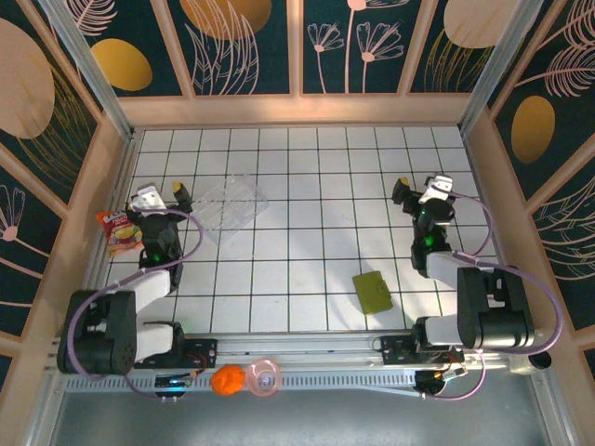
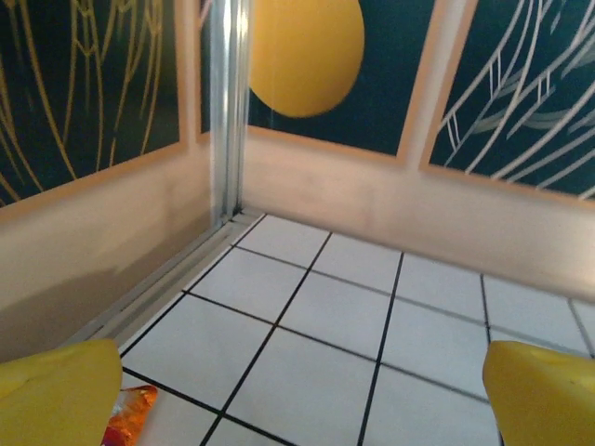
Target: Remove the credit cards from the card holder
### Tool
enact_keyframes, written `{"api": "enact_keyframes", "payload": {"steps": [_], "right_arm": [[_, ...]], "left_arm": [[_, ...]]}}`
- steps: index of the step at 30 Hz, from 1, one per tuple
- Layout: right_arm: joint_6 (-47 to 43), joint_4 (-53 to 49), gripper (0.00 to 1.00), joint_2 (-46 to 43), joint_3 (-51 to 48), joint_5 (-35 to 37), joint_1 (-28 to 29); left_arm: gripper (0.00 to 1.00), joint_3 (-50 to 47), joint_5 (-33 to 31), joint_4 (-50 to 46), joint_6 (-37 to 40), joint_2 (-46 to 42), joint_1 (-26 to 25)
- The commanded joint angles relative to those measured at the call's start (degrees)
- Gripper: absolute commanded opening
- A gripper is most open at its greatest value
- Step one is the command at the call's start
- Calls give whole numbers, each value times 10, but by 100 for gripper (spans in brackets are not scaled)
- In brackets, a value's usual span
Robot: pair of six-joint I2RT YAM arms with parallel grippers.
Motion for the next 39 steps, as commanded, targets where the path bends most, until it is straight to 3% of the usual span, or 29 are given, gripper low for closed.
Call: {"api": "enact_keyframes", "payload": {"steps": [1, 2, 5, 6, 7, 10, 15, 18, 20, 24, 32, 34, 36, 39], "right_arm": [[109, -130, 99, -9, 50, 202, 33], [171, -181, 99, -6, 72, 230, 34], [372, -421, 99, 18, 171, 225, 26], [381, -471, 99, 30, 199, 194, 21], [343, -456, 99, 39, 204, 146, 20], [290, -342, 99, 23, 150, 96, 48], [266, -203, 99, -13, 76, -15, 84], [251, -235, 99, 14, 111, -147, 98], [232, -249, 99, 33, 126, -160, 131], [210, -241, 99, 56, 133, -182, 186], [189, -268, 99, 122, 190, -274, 211], [178, -278, 99, 148, 218, -291, 219], [166, -278, 98, 178, 246, -306, 229], [157, -282, 93, 237, 308, -333, 244]], "left_arm": [[99, 3, -42, -49, -109, -49, 2], [99, 3, -60, -60, -156, -63, 3], [99, 15, -97, -174, -332, -123, 3], [99, 16, -108, -224, -394, -148, 3], [99, 10, -102, -242, -427, -170, 3], [99, -18, -17, -207, -392, -224, 2], [99, -40, 53, -234, -410, -276, 3], [99, -57, 96, -253, -420, -292, 3], [96, -63, 127, -264, -409, -295, 3], [79, -49, 185, -311, -368, -256, 3], [75, 3, 231, -332, -321, -102, 3], [70, 16, 235, -332, -319, -74, 2], [65, 27, 241, -337, -321, -58, 3], [68, 27, 251, -336, -331, -68, 3]]}}
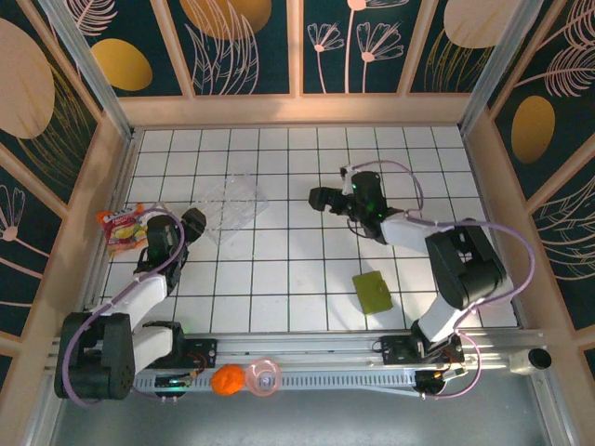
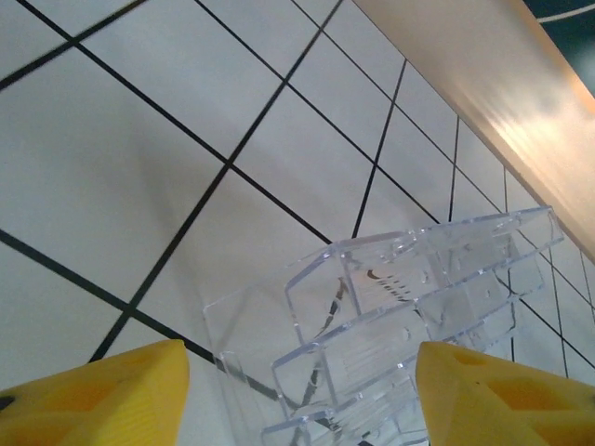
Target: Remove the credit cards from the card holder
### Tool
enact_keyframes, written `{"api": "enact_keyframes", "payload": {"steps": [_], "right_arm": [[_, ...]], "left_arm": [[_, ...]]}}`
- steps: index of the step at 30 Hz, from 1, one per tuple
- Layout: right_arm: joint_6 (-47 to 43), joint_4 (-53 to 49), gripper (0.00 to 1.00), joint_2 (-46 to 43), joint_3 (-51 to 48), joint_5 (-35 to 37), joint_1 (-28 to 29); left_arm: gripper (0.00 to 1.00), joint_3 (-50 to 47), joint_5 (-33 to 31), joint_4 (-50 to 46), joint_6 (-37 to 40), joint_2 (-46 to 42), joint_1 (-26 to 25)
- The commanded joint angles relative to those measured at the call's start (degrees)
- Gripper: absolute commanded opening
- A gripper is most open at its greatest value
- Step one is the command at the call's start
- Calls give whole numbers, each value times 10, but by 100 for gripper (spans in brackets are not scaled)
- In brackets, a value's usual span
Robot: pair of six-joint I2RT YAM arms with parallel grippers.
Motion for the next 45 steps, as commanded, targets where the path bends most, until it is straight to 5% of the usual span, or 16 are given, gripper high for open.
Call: {"api": "enact_keyframes", "payload": {"steps": [1, 9, 21, 31, 45], "right_arm": [[-28, -7, 90, 63, 74, -56, 21], [-9, 24, 64, 219, 238, -116, 53], [35, 73, 63, 369, 375, -131, 87], [29, 77, 61, 393, 380, -113, 103], [33, 104, 30, 318, 261, 18, 118]], "left_arm": [[69, 14, 19, -6, -1, -17, 2], [81, -15, 32, -51, -15, -105, 2], [95, -67, 64, -66, -42, -194, 2], [98, -71, 70, -77, -33, -202, 2], [99, -68, 74, -83, -29, -209, 2]]}}
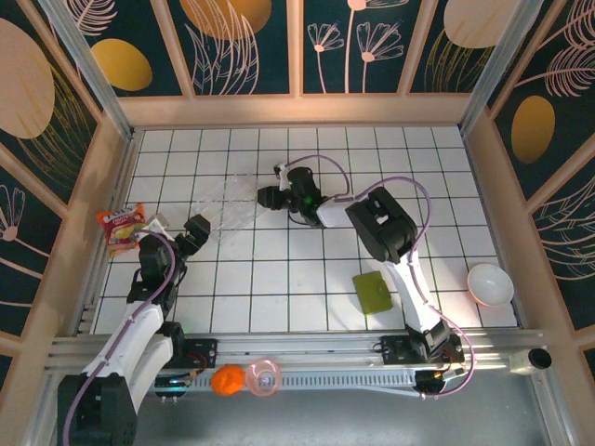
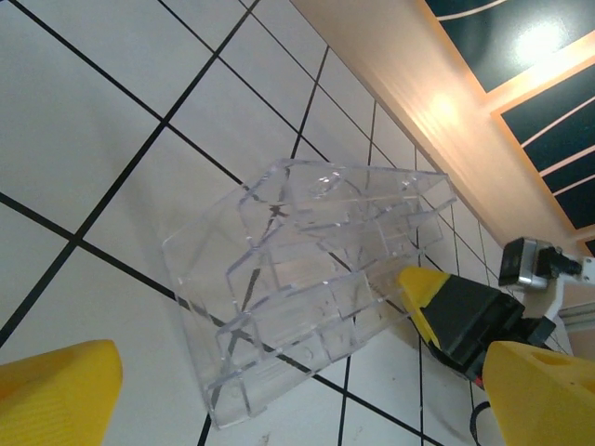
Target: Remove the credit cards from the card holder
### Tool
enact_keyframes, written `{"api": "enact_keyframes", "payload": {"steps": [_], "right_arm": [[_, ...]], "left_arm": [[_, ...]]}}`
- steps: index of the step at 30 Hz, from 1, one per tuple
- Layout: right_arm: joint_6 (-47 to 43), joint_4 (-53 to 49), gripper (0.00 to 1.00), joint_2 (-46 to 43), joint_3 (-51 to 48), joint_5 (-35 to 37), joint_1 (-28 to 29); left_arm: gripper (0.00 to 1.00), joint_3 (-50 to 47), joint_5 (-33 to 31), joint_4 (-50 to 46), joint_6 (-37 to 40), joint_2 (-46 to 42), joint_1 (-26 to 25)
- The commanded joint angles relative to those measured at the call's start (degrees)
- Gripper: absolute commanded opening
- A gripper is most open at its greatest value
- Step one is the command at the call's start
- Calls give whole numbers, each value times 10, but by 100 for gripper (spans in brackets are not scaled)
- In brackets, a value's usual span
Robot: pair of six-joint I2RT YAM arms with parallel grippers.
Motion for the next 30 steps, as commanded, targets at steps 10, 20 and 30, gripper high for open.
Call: {"api": "enact_keyframes", "payload": {"steps": [10, 20, 30], "right_arm": [[12, -41, 16, -123, -135, 177, 15], [48, -117, 13, -275, -297, 302, 19], [97, -171, 13, -368, -397, 395, 70]], "left_arm": [[99, -1, 22, -9, 3, -10, 2], [99, -9, 51, 7, -10, -12, 2], [99, -21, 58, 27, -16, -3, 2]]}}
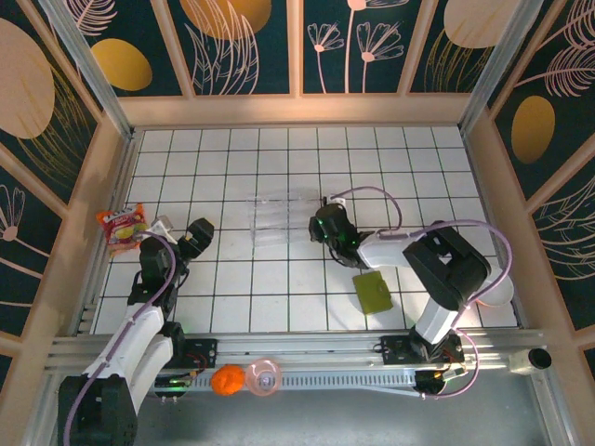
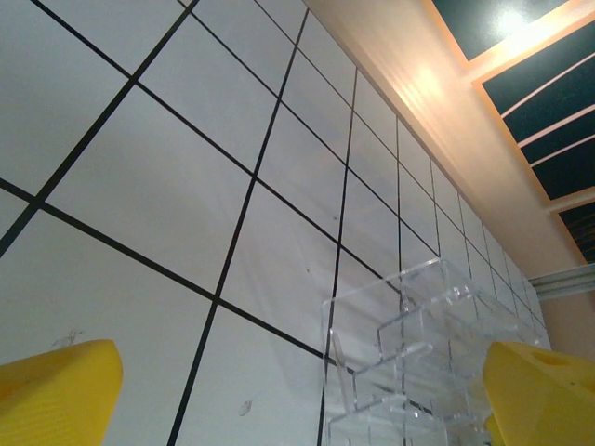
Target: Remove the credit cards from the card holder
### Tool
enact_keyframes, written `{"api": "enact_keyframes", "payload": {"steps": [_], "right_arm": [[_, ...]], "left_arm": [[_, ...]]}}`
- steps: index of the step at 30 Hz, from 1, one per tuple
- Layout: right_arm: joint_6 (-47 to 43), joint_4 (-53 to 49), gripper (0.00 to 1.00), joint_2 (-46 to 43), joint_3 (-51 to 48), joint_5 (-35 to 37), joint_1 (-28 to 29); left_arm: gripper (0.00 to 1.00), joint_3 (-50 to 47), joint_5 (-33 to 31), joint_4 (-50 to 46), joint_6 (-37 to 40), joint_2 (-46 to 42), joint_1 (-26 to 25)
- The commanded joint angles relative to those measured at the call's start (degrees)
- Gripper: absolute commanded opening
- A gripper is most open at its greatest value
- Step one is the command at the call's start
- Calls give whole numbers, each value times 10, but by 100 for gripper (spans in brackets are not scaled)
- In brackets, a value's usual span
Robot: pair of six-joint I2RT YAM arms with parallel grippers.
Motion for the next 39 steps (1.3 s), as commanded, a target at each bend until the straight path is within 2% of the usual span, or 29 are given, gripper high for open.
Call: {"api": "enact_keyframes", "payload": {"steps": [1, 9, 15, 19, 22, 25, 30, 35, 39], "right_arm": [[30, -52, 13, -17, -20, 64, 16], [48, -78, 15, -11, -18, 99, 15], [44, -73, 32, -10, -15, 97, 15], [38, -69, 55, -46, -29, 96, 18], [37, -78, 64, -100, -47, 88, 22], [47, -131, 67, -159, -63, 57, 23], [105, -278, 72, -259, -111, 20, 21], [193, -435, 78, -356, -161, 43, 11], [234, -501, 81, -395, -182, 45, -38]], "left_arm": [[99, -7, 13, 18, -8, 0, 2], [99, -11, 14, 15, -8, 0, 2], [99, -12, 18, 11, -8, -3, 2], [99, -9, 22, 10, -11, -6, 2], [99, -6, 28, 13, -21, -7, 2], [99, -6, 41, 28, -31, -10, 3], [99, -18, 56, 51, -47, -28, 2], [99, -36, 75, 71, -58, -33, 2], [99, -46, 75, 69, -56, -33, 2]]}}
